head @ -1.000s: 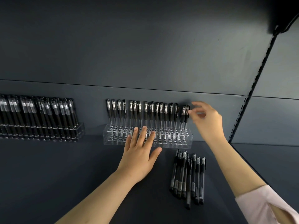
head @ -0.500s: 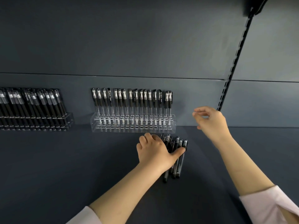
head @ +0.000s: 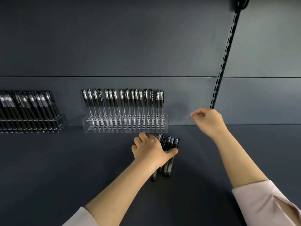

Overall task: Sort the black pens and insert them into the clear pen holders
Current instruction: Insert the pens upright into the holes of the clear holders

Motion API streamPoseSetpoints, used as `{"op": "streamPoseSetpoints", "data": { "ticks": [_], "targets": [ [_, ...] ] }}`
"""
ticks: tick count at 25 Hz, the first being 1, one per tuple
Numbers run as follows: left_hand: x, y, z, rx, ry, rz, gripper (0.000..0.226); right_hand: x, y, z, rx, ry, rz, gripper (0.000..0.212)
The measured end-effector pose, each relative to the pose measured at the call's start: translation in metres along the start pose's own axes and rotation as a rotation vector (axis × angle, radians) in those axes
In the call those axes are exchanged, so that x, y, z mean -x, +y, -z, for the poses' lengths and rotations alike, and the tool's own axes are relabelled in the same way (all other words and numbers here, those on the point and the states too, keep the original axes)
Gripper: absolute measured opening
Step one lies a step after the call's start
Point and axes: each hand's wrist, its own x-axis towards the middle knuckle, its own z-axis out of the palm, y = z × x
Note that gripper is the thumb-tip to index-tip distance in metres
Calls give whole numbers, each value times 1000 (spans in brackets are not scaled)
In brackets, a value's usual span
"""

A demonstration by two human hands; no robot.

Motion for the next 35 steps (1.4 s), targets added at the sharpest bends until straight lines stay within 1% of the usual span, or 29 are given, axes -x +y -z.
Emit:
{"op": "streamPoseSetpoints", "data": {
  "ticks": [3, 4, 5, 8, 11, 16, 17, 19, 22, 24, 26, 28, 30, 32, 33, 35],
  "targets": [
    [1, 7, -1, 39, 20, -8, 89, 2, 5, -6, 104, -368, -54, 14],
    [0, 8, -2, 48, 25, -10, 86, 3, 6, -8, 126, -442, -64, 12],
    [-1, 9, -3, 56, 27, -11, 85, 4, 6, -9, 126, -473, -67, 12],
    [-4, 9, -5, 79, 34, -21, 75, 6, 2, -8, 50, -491, -81, 14],
    [-3, 9, -4, 123, 35, -47, 64, 8, 0, -8, 42, -501, -84, 15],
    [1, 7, 4, 208, 10, -62, 30, 8, -3, -6, 29, -518, -92, 15],
    [3, 6, 5, 219, 5, -53, 27, 9, -3, -6, 26, -524, -97, 15],
    [5, 5, 6, 243, 16, -54, 28, 9, -5, -5, 19, -532, -108, 16],
    [5, 6, 5, 244, 63, -81, 18, 11, -7, -4, -12, -543, -134, 18],
    [3, 4, 6, 287, 47, -69, 20, 12, -8, -2, -18, -542, -140, 18],
    [0, -1, 10, 395, 0, -40, 21, 14, -10, -1, -31, -545, -146, 18],
    [-6, -11, 17, 598, -71, 1, 19, 18, -14, -1, -69, -569, -148, 19],
    [-9, -25, 26, 855, -176, 51, 35, 24, -22, -6, -177, -608, -150, 18],
    [-8, -41, 33, 1009, -233, 51, 43, 32, -33, -15, -350, -644, -152, 19],
    [-8, -49, 35, 1037, -234, 35, 42, 36, -39, -19, -430, -657, -147, 18],
    [-6, -64, 42, 1073, -219, -14, 30, 43, -54, -29, -560, -666, -144, 15]
  ]
}}
